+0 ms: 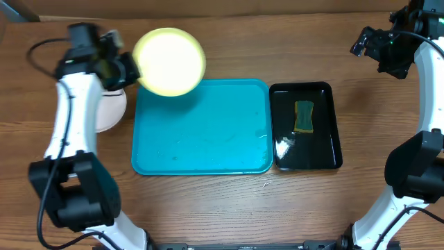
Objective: Clean dirty plates on tray and stack at the side
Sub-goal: 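Lower the yellow plate onto the white stack and open left gripper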
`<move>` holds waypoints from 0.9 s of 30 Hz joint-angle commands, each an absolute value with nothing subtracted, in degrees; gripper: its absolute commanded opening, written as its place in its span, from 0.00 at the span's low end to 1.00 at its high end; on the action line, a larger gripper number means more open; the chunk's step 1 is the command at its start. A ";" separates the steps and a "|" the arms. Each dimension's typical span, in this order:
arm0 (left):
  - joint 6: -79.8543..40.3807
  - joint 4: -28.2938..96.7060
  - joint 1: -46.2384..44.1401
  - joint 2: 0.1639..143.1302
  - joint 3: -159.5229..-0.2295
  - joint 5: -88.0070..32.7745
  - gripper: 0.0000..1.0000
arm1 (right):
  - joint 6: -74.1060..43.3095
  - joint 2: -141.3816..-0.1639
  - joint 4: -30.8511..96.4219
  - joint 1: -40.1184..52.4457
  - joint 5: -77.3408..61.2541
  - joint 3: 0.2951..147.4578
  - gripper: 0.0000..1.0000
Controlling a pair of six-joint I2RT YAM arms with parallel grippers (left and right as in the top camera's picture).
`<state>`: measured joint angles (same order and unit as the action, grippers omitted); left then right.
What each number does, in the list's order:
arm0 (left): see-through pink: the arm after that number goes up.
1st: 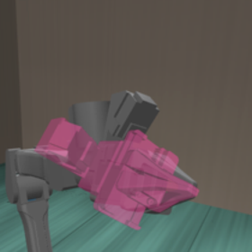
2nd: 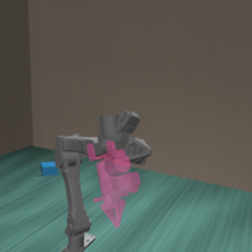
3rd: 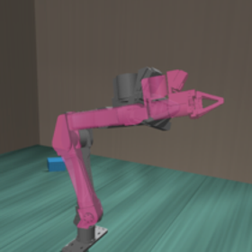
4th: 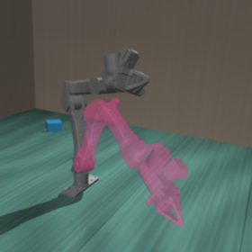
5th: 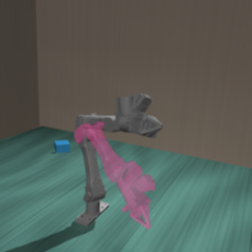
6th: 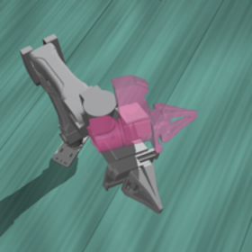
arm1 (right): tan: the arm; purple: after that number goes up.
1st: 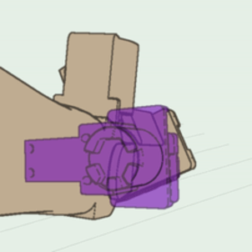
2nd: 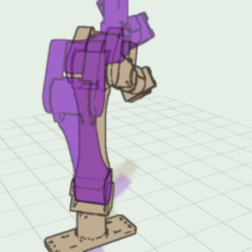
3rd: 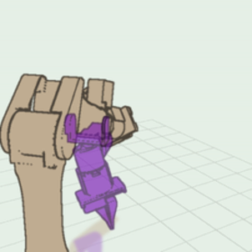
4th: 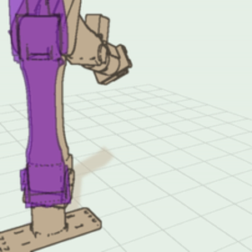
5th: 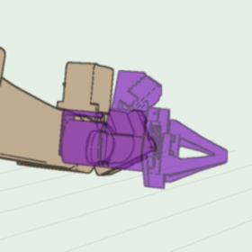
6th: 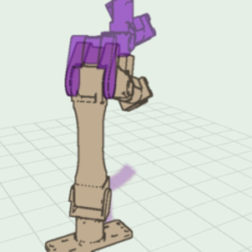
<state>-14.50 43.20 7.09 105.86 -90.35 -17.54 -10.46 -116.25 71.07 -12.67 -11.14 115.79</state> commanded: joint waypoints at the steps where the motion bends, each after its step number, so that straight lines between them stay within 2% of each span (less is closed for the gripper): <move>1: -17.82 41.76 0.03 105.60 -90.63 -12.86 0.04 | -10.41 -114.80 70.76 -12.67 -10.74 116.42 1.00; 6: -18.50 40.16 -11.86 105.60 -92.82 -4.14 0.04 | -10.41 -114.83 70.76 -12.67 -10.72 116.42 1.00; 13: -17.41 37.32 -27.99 105.62 -94.30 14.68 0.04 | -10.41 -114.80 70.76 -12.67 -10.74 116.42 1.00; 27: -1.06 32.47 -51.05 105.62 -94.30 47.72 0.04 | -10.41 -114.80 70.76 -12.67 -10.74 116.42 1.00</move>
